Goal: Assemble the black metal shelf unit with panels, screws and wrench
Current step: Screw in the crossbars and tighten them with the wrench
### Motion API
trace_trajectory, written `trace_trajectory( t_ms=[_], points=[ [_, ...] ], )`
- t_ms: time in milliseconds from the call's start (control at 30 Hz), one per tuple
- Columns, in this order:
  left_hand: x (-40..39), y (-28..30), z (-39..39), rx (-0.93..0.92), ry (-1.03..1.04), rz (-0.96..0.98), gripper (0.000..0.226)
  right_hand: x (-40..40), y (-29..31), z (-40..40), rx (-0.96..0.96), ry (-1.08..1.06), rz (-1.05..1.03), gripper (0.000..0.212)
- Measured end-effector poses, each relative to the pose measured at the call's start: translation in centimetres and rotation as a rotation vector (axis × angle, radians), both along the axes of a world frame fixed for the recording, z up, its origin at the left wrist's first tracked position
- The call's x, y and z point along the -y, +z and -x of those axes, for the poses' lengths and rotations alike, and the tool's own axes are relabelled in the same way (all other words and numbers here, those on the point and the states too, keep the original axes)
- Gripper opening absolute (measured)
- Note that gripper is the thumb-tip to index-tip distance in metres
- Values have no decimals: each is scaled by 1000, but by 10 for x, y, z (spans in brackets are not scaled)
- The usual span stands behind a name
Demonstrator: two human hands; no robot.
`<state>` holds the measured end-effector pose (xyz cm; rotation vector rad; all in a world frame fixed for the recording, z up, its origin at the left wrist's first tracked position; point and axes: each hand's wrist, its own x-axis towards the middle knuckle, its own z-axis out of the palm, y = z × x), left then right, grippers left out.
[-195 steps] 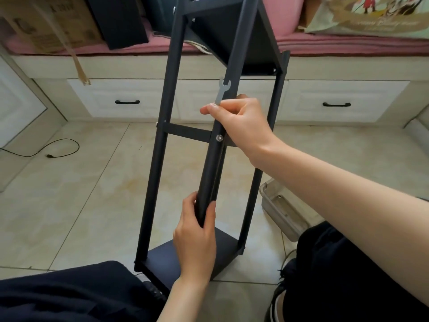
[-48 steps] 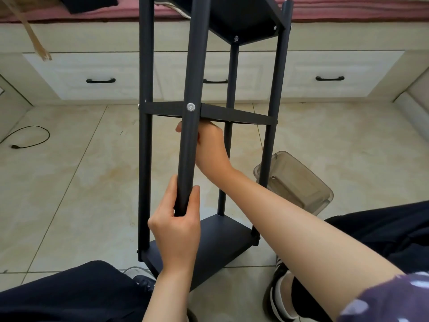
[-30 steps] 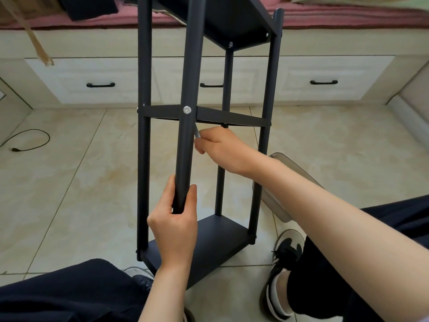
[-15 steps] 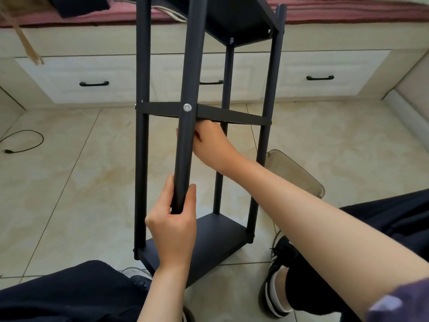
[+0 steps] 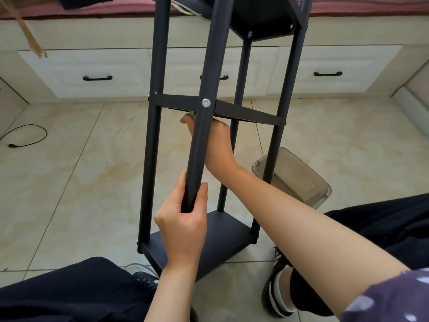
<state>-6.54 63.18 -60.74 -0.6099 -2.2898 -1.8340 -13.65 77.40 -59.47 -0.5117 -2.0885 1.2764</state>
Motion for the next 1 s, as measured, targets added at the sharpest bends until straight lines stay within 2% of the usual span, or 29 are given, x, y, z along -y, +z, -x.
trace_trajectory(
  t_ms=[100,200,333,500,600,767,867,1000],
  points=[
    [-1,-1,-1,-7,-15,-5,39,2,-4,-3,-29,-10,-1,21],
    [-1,-2,-1,0,-15,-19,42,1,-7,-8,62,-10,10,18],
    [1,-1,2,10,-32,-28,41,-10,-5,-39,109,58,-125,28],
    [5,4,1,7,-46,-39,47,-49,22,-83,406,259,-272,24],
    [7,0,3,20,-18,-31,43,-77,44,-101,529,234,-296,24],
    [13,-2,4,-15,18,-25,44,-130,67,-107,699,87,-78,27],
    [17,-4,5,-41,21,-13,45,-155,66,-105,638,-68,103,25],
    [20,-11,8,-53,57,26,37,-173,57,-100,581,-69,303,20]
  ],
)
